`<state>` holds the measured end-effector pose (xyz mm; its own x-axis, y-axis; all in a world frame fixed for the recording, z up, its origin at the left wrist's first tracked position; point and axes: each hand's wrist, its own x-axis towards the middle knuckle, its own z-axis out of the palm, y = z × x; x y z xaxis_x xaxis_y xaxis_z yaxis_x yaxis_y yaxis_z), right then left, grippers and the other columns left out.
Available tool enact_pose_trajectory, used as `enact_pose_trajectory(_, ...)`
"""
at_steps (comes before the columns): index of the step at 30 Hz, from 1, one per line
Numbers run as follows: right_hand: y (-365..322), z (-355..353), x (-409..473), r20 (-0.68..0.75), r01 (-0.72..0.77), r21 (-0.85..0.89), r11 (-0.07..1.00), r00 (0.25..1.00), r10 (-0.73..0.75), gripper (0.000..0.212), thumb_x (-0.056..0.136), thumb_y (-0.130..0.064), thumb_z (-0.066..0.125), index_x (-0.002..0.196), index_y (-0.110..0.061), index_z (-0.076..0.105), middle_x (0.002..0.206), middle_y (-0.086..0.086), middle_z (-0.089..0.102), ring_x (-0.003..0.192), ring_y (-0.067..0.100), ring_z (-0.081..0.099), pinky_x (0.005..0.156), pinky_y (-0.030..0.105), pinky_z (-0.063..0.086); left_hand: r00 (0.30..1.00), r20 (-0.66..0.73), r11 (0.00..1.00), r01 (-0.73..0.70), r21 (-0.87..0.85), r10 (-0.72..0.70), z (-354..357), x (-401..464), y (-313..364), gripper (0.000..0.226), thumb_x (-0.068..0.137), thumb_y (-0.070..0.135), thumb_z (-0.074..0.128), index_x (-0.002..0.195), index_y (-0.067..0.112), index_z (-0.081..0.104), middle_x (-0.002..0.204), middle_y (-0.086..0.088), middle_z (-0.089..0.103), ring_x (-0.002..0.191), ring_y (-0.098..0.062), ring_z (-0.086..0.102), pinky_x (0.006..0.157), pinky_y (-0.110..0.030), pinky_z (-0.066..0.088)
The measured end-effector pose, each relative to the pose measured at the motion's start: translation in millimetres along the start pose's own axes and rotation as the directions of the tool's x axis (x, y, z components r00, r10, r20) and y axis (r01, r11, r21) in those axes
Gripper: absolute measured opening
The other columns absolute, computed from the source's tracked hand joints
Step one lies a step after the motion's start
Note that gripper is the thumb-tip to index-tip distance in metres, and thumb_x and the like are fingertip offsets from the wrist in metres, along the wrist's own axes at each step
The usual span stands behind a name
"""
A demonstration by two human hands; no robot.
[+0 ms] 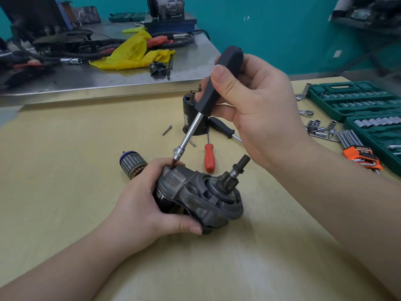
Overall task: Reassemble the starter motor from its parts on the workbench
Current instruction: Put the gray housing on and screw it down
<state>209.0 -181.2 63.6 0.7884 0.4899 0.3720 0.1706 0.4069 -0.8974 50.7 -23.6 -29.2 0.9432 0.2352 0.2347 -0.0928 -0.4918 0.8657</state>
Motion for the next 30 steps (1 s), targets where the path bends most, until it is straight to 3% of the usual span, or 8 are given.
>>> enact_pose_trajectory(12, -0.6, -2.2, 1.1, -0.047, -0.039, -0.026, 0.999, 0.998, 0.038, 0.006, 0.101, -0.011, 0.069, 0.104, -0.008, 0.065, 0.092, 0.013, 0.07, 0.091, 0.036, 0.078, 0.075, 0.039, 0.065, 1.0, 0.01, 0.999, -0.016, 0.028, 0.015, -0.2, -0.6, 3.1, 0.093, 0.031, 0.078, 0.095, 0.114, 0.059, 0.058, 0.106, 0.021, 0.075, 0.099, 0.001, 0.071, 0.081, -0.007, 0.05)
enact_pose_trajectory(19, 2.9, -3.1, 7.2, -0.008, -0.032, 0.062, 0.998, 0.999, 0.033, 0.007, 0.102, -0.007, 0.067, 0.108, -0.004, 0.068, 0.092, 0.014, 0.069, 0.088, 0.033, 0.074, 0.079, 0.044, 0.065, 0.999, 0.023, 1.0, -0.024, -0.003, 0.024, 2.7, -1.4, 1.8, 0.095, 0.035, 0.078, 0.097, 0.119, 0.053, 0.059, 0.111, 0.018, 0.075, 0.103, -0.003, 0.073, 0.085, -0.009, 0.051)
enact_pose_trajectory(24, -7.3, -20.6, 25.1, -0.143, 0.015, 0.103, 0.995, 0.99, 0.0, 0.009, 0.101, -0.009, 0.068, 0.109, -0.004, 0.068, 0.093, 0.014, 0.071, 0.086, 0.03, 0.074, 0.081, 0.041, 0.063, 1.0, 0.01, 1.0, -0.03, 0.001, 0.03, 2.4, -3.3, -4.3, 0.108, 0.028, 0.08, 0.096, 0.126, 0.058, 0.057, 0.118, 0.018, 0.072, 0.107, -0.006, 0.072, 0.09, -0.012, 0.052)
enact_pose_trajectory(27, -15.8, -40.0, 39.7, -0.269, 0.053, 0.005, 0.999, 0.962, -0.05, 0.011, 0.1, -0.016, 0.072, 0.108, -0.009, 0.071, 0.089, 0.008, 0.071, 0.083, 0.023, 0.072, 0.078, 0.036, 0.063, 0.998, 0.007, 0.998, -0.06, -0.027, 0.061, 3.8, -2.8, -4.4, 0.103, 0.032, 0.078, 0.097, 0.126, 0.06, 0.058, 0.121, 0.019, 0.069, 0.108, -0.006, 0.071, 0.093, -0.012, 0.052)
enact_pose_trajectory(30, -13.0, -59.2, 52.8, -0.317, 0.025, -0.253, 0.967, 0.942, -0.107, 0.008, 0.099, -0.022, 0.074, 0.107, -0.02, 0.073, 0.089, 0.001, 0.067, 0.077, 0.01, 0.065, 0.069, 0.025, 0.058, 0.997, 0.014, 0.996, -0.073, -0.052, 0.073, 5.0, -2.8, -1.8, 0.094, 0.037, 0.076, 0.097, 0.122, 0.058, 0.062, 0.121, 0.022, 0.07, 0.108, -0.001, 0.07, 0.093, -0.01, 0.05)
